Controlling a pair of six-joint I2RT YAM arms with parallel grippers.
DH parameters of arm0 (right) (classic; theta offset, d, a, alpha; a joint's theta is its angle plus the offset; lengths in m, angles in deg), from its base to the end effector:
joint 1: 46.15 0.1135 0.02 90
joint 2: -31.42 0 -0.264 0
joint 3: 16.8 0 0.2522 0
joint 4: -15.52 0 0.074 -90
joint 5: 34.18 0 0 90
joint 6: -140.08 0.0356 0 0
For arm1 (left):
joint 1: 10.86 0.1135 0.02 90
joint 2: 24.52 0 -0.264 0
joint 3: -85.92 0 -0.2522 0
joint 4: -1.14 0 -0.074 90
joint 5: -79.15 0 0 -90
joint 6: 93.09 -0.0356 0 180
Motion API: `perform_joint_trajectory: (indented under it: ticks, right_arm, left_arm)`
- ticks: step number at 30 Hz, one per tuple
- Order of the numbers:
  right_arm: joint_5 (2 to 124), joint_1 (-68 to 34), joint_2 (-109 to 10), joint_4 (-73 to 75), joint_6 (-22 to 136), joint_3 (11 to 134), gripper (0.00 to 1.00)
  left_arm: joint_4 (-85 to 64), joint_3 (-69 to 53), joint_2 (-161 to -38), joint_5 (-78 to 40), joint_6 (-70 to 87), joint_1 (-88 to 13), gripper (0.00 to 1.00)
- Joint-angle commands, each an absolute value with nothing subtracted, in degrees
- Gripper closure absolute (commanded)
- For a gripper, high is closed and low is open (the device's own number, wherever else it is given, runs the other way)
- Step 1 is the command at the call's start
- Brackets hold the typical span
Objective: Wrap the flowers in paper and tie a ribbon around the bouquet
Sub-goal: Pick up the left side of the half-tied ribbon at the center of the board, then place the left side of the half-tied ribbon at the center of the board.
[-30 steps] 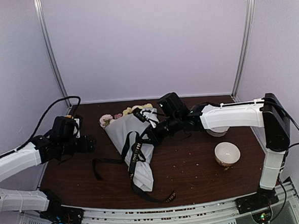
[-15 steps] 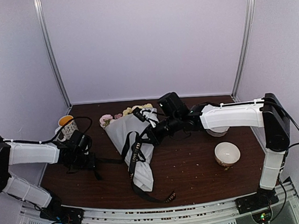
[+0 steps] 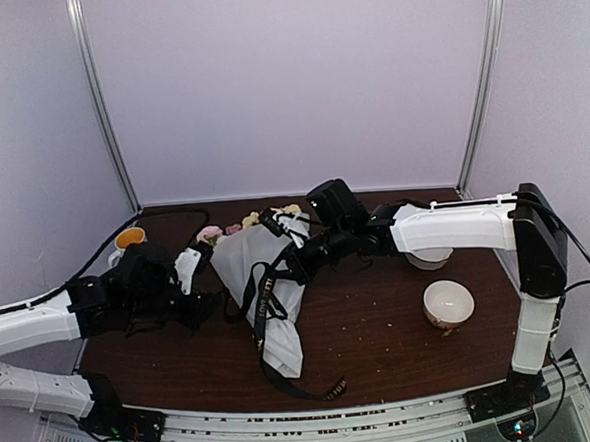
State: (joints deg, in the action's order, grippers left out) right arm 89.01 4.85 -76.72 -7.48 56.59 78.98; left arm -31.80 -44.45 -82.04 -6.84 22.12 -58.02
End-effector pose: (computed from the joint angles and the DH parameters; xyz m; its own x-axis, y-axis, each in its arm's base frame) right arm 0.2575 0.3489 0.2503 -0.4674 -0.4265 -0.7744 -0.8840 0.2295 0.4072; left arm 0.1452 -0.1530 0.2300 -0.6985 0.1283 -0.7041 0.4399 0.8530 -0.2809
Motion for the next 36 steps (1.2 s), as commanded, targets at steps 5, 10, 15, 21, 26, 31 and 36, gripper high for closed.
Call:
perform_joint_trajectory:
  ticks: [5, 10, 15, 21, 26, 31, 36]
  right_arm:
    - [88.4, 4.3, -78.4, -8.2, 57.8, 82.8, 1.0]
    - [88.5, 4.0, -78.5, -8.1, 58.1, 82.6, 1.0]
    - [88.2, 3.7, -78.1, -8.3, 58.3, 82.4, 1.0]
    - [88.2, 3.7, -77.7, -8.6, 58.2, 81.9, 1.0]
    - [88.3, 3.6, -77.8, -8.8, 58.1, 81.9, 1.0]
    - [88.2, 3.7, -77.6, -9.0, 58.0, 82.0, 1.0]
    - [87.8, 3.7, -77.1, -9.3, 57.6, 81.7, 1.0]
  left_arm:
    - [-32.9, -21.8, -94.2, -25.9, -2.0, -76.8, 1.0]
    - [-43.8, -0.9, -113.0, -34.3, -14.6, -79.9, 1.0]
    - [-44.0, 11.1, -124.1, -40.3, -20.3, -81.1, 1.0]
    - [-39.1, 15.6, -128.7, -41.2, -20.2, -81.2, 1.0]
    - [-38.6, 15.1, -128.8, -38.3, -22.8, -82.6, 0.86]
    - [-35.2, 10.2, -124.9, -28.8, -23.0, -83.6, 0.34]
    - [-18.0, -8.4, -112.1, -19.7, -22.1, -83.5, 0.08]
